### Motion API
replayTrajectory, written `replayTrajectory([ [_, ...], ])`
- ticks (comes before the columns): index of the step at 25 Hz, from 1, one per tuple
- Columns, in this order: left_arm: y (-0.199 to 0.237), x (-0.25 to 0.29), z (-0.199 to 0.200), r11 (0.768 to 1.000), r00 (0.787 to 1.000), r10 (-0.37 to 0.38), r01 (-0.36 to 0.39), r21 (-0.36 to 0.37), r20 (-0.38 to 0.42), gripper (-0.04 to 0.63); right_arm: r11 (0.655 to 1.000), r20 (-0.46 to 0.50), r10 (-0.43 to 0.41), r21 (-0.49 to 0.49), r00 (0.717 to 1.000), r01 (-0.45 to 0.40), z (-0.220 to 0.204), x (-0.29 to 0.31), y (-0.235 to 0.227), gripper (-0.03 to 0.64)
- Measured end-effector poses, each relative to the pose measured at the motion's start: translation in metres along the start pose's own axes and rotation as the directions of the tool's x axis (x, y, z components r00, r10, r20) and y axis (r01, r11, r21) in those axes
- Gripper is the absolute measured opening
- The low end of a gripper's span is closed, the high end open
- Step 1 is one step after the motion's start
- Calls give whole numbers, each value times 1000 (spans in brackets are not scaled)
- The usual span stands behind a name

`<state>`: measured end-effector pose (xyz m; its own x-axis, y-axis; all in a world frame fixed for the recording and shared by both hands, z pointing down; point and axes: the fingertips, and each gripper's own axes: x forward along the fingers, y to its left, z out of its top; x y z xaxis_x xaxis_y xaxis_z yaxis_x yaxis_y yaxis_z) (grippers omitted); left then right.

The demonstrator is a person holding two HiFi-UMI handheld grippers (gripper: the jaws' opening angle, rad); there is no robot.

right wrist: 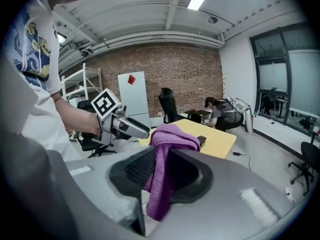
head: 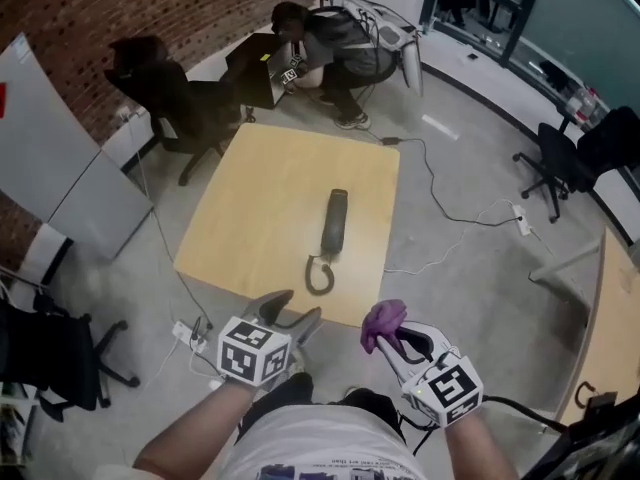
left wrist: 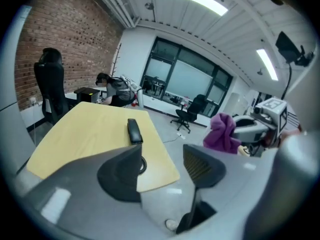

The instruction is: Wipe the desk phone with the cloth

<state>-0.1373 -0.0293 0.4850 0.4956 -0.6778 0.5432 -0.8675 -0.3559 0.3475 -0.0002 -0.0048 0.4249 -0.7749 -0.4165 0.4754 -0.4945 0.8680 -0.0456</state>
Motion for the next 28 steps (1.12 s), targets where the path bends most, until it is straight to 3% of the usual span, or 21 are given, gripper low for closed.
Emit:
replayTrajectory([
  [7,46,78,31,1000,998,19,-18,22,-57,298,995,-28,-87,40,996,88,19,28,-34,87],
  [13,72,161,38,997,987,79,-77,21,-137,310,999,-31,-15,49,999,16,18,38,-70,87],
  [17,98,201,29,983,962,176,-184,-20,-208,314,998,-24,22,55,999,-21,16,38,-102,87],
  [20,117,216,18,958,921,269,-285,-14,-282,321,996,-29,47,80,998,-45,13,37,-125,87],
  [28,128,246,5,926,875,361,-377,15,-323,341,987,-67,95,133,993,-86,-14,29,-163,87],
])
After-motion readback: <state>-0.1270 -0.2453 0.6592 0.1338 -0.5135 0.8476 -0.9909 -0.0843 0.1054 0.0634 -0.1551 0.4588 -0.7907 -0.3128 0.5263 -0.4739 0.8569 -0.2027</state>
